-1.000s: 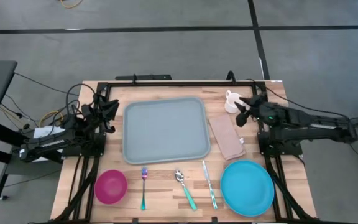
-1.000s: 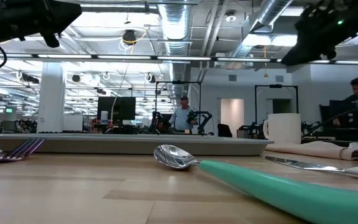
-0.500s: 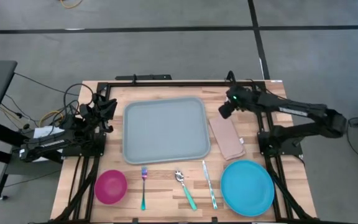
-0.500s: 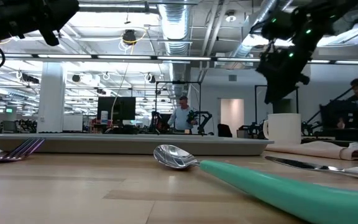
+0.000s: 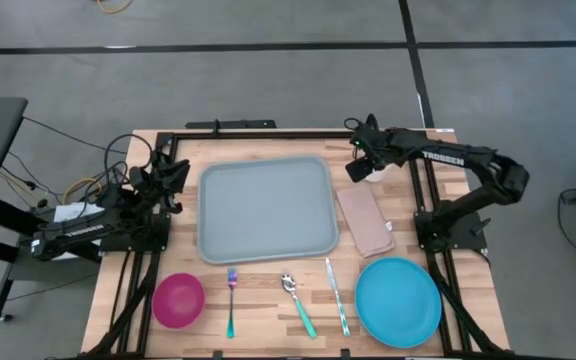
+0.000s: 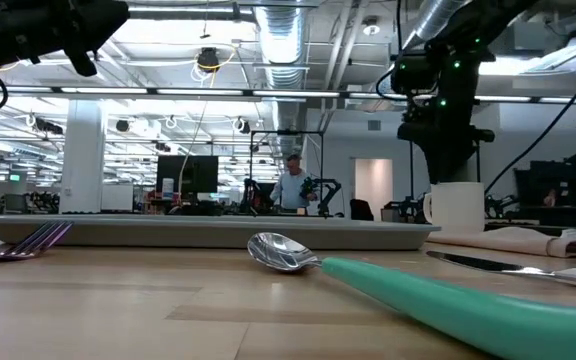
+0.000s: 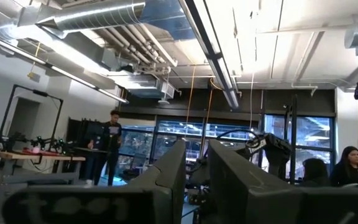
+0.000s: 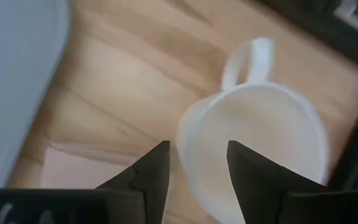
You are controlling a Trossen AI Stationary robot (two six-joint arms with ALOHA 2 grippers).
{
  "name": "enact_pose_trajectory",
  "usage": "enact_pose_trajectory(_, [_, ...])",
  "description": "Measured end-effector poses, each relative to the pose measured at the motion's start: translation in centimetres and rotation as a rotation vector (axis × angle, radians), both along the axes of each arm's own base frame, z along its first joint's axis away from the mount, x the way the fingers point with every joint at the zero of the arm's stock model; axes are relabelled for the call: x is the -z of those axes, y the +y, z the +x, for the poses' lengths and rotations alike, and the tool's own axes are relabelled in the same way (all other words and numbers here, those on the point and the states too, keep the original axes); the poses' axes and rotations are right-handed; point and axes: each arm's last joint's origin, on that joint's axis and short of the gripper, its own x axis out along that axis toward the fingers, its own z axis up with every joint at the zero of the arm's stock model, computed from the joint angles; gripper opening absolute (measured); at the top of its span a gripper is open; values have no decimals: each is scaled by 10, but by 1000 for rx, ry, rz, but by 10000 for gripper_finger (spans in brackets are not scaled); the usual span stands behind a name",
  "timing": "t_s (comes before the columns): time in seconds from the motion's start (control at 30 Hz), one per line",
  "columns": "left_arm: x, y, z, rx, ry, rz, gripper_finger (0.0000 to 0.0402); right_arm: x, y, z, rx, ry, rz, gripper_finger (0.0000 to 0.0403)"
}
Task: Set up tray
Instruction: Put the mug on the top right of the tray
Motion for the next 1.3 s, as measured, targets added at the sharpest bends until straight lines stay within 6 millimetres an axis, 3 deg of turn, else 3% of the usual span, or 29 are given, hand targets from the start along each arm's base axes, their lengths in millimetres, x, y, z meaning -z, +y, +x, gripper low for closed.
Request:
enact_pose_trajectory(0.23, [1, 0, 1, 24, 0, -36, 57, 22, -7, 7, 9, 85, 41, 145])
enact_pose_trajectory(0.4, [1, 0, 1, 34, -6, -49, 57, 29, -9, 8, 8, 132, 30, 112])
enact_pose_trajectory(0.6, [1, 0, 1, 52, -19, -74, 57, 29, -9, 8, 7, 142, 26, 17])
enact_pose_trajectory(0.77, [1, 0, 1, 53, -20, -76, 57, 17, -5, 14, -35, 115, 18, 14])
enact_pose_trajectory(1.07, [1, 0, 1, 48, -24, -77, 57, -43, 17, 68, -231, -120, -16, 10])
enact_pose_trajectory(1.17, [1, 0, 1, 48, -24, -77, 57, -49, 27, 87, -285, -147, -7, 5])
enact_pose_trajectory(1.3, [1, 0, 0, 47, -27, -77, 57, -41, 37, 113, -350, -123, 5, 5])
